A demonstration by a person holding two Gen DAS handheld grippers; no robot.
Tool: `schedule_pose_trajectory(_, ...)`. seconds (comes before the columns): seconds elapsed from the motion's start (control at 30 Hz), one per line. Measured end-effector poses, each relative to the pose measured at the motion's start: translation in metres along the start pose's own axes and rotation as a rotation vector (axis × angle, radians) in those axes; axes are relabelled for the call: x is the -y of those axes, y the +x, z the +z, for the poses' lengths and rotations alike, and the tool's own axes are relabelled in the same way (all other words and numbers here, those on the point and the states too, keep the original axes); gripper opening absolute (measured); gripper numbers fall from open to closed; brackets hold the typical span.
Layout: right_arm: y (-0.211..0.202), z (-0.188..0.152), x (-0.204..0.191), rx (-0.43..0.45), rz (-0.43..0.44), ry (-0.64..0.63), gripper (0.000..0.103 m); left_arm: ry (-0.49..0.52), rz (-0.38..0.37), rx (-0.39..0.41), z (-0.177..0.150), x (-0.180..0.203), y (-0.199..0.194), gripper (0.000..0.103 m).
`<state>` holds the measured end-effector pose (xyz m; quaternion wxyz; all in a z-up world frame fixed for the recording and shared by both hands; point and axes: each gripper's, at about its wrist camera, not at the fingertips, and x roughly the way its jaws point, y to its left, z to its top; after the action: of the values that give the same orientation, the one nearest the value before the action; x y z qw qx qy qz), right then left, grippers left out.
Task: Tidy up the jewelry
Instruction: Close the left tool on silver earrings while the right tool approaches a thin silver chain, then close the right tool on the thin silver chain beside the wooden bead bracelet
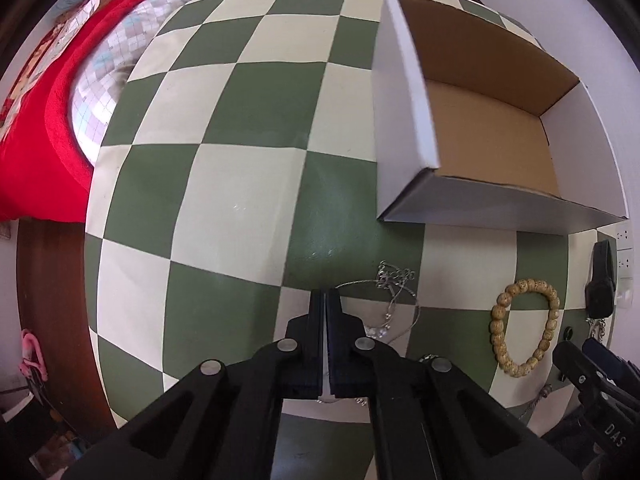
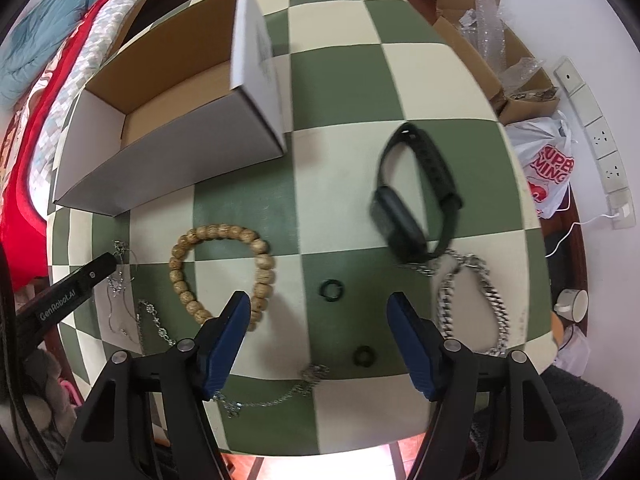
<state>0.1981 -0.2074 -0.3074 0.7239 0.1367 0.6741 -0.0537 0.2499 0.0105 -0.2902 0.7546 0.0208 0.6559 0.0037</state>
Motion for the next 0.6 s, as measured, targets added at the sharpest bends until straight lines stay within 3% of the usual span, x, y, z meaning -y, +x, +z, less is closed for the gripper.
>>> schedule_pose_trajectory(0.17,-0.011,-0.007,-0.012,0.005,0.031,0.002,0.072,-0.047,0.000,0.027,-0.006,-0.029,-0.017,0.000)
schedule_pose_trajectory(0.33,-0.022,-0.024,-0.051,-0.013,0.109,-0.039,0.072,-0.079,0.006,0.051,-0.023,-0.058,-0.047,0.000)
schedule_pose_trajectory(0.47,-0.013,-0.031,-0.078,-0.031,0.098,-0.067,0.072,-0.081,0.021,0.058,-0.036,-0.082,-0.064,0.001)
schedule_pose_trajectory(0.6,0.010,-0.037,-0.095,-0.070,0.045,-0.110,0.063,-0.101,0.067,0.068,-0.055,-0.082,-0.071,0.004)
